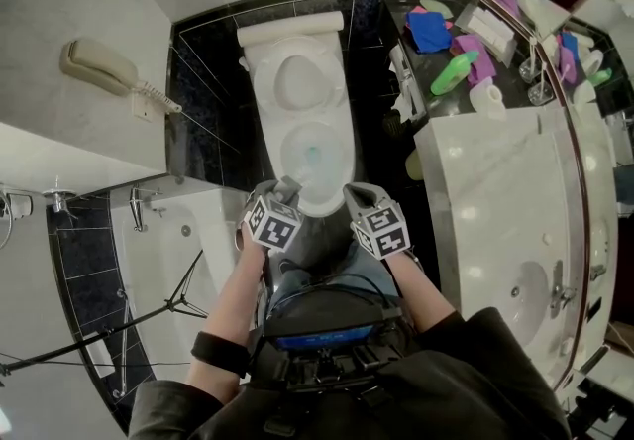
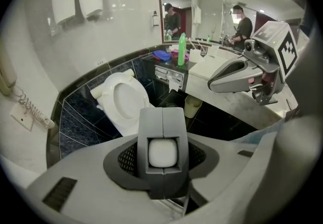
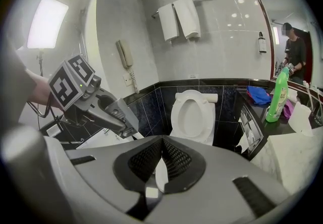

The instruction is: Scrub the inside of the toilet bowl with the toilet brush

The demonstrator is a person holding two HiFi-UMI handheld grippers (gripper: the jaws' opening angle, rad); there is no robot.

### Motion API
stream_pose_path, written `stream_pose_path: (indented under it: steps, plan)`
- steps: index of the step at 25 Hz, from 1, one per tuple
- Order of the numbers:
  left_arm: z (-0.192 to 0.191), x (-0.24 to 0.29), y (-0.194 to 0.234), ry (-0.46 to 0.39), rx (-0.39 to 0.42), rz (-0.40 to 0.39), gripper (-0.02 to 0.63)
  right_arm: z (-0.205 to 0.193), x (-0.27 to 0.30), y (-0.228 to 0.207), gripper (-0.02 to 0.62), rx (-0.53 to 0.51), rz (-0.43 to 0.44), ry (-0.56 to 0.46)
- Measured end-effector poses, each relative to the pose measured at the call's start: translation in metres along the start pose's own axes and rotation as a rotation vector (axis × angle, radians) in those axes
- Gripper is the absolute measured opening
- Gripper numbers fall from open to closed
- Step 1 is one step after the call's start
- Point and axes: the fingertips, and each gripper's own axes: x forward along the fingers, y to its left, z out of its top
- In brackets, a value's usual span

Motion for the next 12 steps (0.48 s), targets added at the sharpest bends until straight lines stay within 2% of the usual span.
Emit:
stream_pose_path:
  steps: [3, 12]
  plan:
    - [0.0002, 0.0014, -0.0031, 0.003, 0.019, 0.007, 0.178, -0.0004, -0.0021, -0.0026, 0.008, -0.001, -0.002, 0.0]
    - [0.0004, 0.0019, -0.0098, 0.007, -0.008, 0.011, 0.178, -0.0073, -0.0033, -0.0082, 0.008, -0.005, 0.006, 0.009]
